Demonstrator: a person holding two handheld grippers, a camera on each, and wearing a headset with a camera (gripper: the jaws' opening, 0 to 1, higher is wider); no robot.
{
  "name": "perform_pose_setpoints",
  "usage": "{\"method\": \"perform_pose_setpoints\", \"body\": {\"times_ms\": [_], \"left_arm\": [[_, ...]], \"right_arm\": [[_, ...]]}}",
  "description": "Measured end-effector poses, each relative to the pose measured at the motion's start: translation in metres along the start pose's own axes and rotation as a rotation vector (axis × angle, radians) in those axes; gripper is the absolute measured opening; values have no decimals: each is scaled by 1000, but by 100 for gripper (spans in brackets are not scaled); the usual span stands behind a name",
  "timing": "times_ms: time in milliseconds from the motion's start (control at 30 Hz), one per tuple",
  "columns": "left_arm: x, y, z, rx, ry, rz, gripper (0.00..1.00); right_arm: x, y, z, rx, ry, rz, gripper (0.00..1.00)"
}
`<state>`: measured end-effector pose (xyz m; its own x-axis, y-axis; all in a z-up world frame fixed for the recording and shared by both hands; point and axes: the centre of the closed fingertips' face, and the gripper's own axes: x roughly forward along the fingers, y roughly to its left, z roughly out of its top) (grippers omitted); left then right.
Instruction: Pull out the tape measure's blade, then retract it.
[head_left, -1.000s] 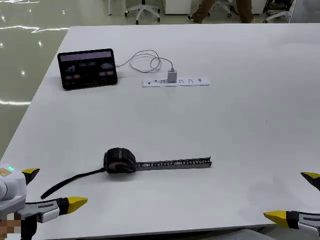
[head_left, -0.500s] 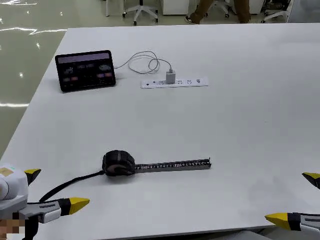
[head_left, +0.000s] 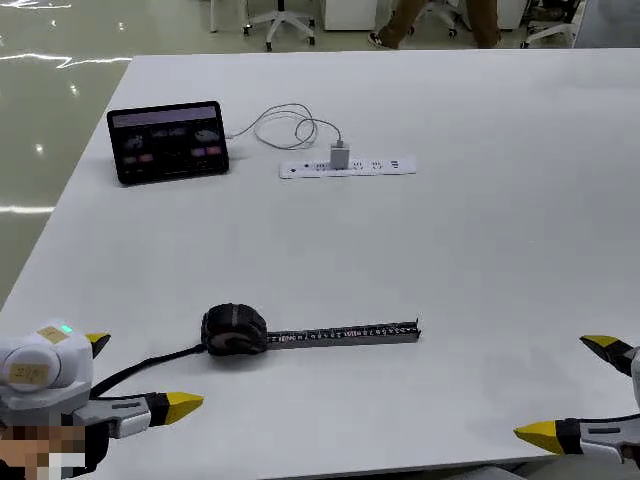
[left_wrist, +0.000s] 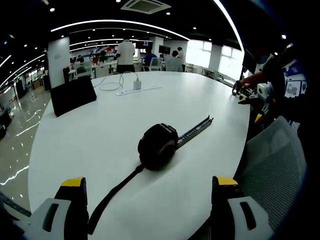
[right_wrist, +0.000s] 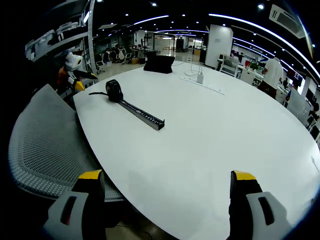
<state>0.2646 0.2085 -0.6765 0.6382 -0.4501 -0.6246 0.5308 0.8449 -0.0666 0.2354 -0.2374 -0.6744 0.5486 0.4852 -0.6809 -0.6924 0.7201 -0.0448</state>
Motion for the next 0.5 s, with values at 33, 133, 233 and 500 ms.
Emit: {"method": "perform_pose_setpoints", "body": {"times_ms": [33,133,233,500], "left_arm": [[3,-2,3,1,1,-6,100],[12,-6,12,-2,-4,-11,100],[22,-8,21,-9,-10,-10,100],[49,-13,37,-26,4,-8,100]], "right_arm": [[4,2,0,-13,16,11,100],[13,6,3,-36,27,35,100],[21,7,7,-53,35,56,100],[37,2,22,-96,43,88,100]]}}
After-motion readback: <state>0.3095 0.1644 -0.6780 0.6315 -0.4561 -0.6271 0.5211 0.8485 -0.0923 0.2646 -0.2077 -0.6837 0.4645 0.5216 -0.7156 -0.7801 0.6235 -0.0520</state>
